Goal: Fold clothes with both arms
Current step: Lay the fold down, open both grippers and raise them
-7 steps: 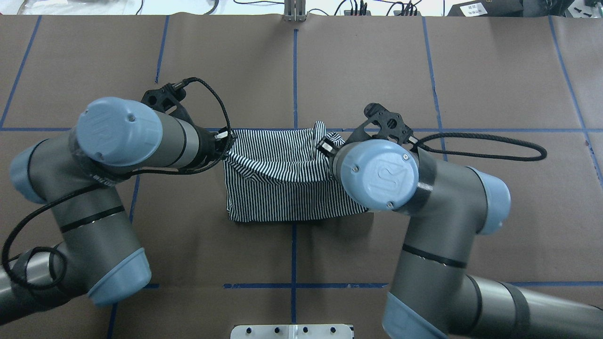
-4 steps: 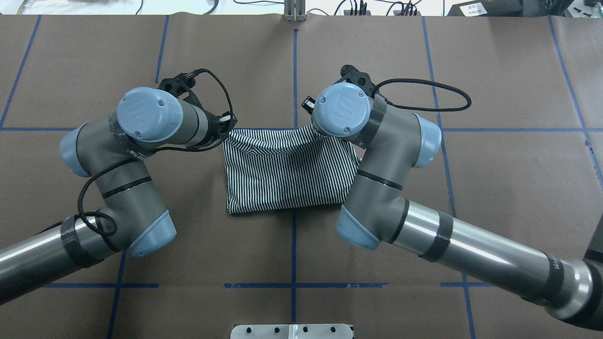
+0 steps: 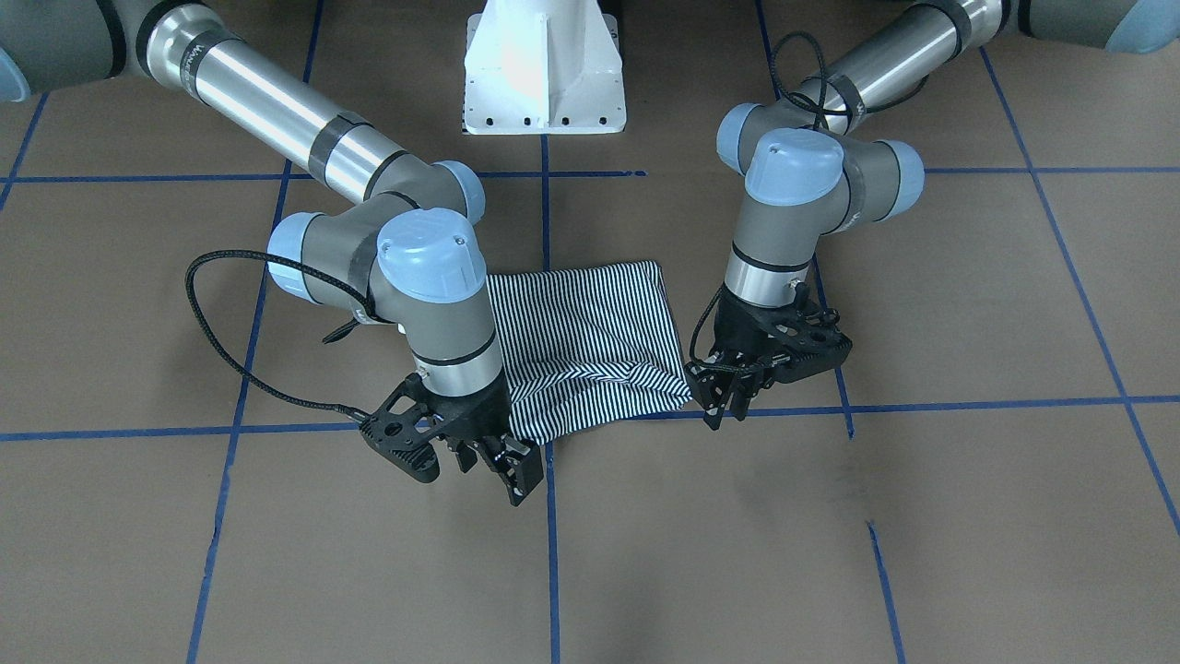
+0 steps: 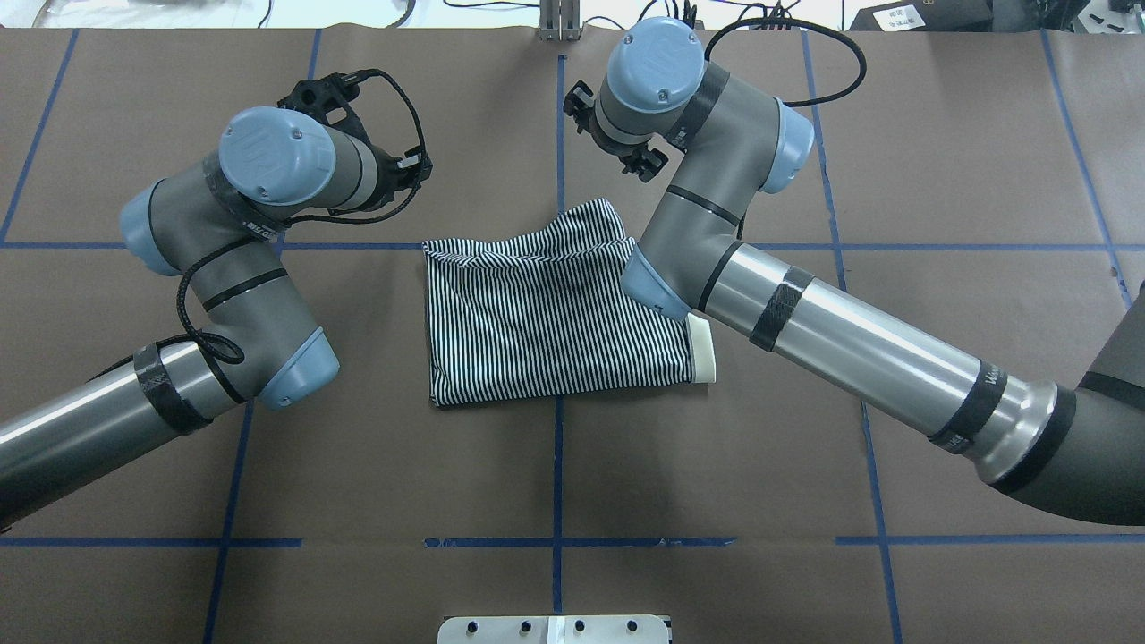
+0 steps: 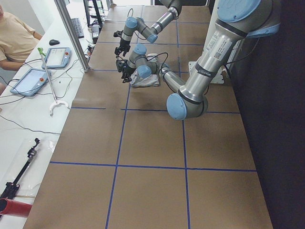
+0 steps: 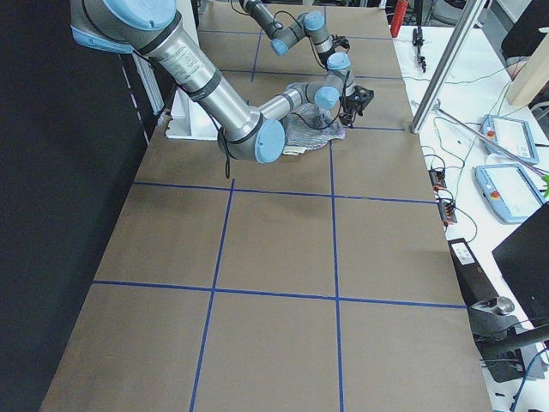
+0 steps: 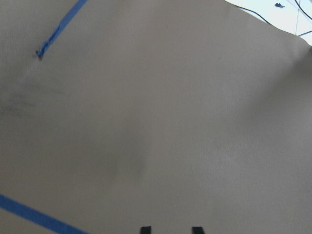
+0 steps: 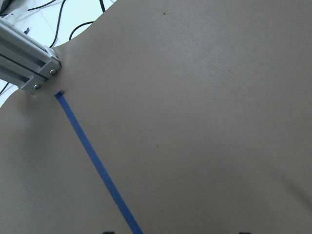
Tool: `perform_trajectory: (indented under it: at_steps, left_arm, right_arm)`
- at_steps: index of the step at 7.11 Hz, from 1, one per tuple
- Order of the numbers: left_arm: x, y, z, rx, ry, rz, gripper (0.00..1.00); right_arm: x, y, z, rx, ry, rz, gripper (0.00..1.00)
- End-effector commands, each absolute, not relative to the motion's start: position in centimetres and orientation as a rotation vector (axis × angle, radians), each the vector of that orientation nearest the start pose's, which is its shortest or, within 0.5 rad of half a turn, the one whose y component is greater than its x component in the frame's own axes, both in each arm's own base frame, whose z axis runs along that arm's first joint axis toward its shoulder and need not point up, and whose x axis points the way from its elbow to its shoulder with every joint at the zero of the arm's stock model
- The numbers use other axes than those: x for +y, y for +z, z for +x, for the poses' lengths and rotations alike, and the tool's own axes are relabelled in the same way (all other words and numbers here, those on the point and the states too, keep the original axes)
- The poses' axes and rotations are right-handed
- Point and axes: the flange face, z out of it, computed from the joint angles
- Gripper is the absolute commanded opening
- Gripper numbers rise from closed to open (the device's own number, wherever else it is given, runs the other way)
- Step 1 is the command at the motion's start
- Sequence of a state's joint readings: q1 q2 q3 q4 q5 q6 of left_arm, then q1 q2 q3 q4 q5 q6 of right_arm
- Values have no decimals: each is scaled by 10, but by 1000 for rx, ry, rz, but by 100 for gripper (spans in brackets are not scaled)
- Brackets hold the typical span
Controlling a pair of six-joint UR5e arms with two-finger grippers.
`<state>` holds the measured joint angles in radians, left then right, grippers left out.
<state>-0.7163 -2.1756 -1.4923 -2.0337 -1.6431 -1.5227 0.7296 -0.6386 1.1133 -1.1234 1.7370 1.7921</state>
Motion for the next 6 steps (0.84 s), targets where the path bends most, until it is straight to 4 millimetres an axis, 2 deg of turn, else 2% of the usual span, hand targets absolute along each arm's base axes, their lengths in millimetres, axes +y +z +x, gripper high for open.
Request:
perform_trajectory:
  at_steps: [1, 2, 3, 4, 5, 6]
  left_arm:
    - [-550, 266, 466, 1024, -538, 292, 0]
    - [-524, 243, 476, 1085, -459, 184, 0]
    - [-504, 241, 495, 1086, -411, 138, 0]
    - [-494, 236, 515, 1059, -381, 119, 0]
    - [-499, 227, 532, 1024, -353, 111, 0]
    - [-505, 229, 555, 1000, -319, 109, 0]
  right_arm:
    - [-624, 235, -517, -977, 770, 94, 100]
    - [-617, 242, -508, -985, 764, 95, 100]
    - [-609, 247, -503, -985, 710, 122, 100]
    - [-607, 244, -500, -994, 701, 128, 100]
    - [-603, 237, -501, -1006, 698, 130, 100]
    - [-599, 234, -498, -1015, 694, 132, 100]
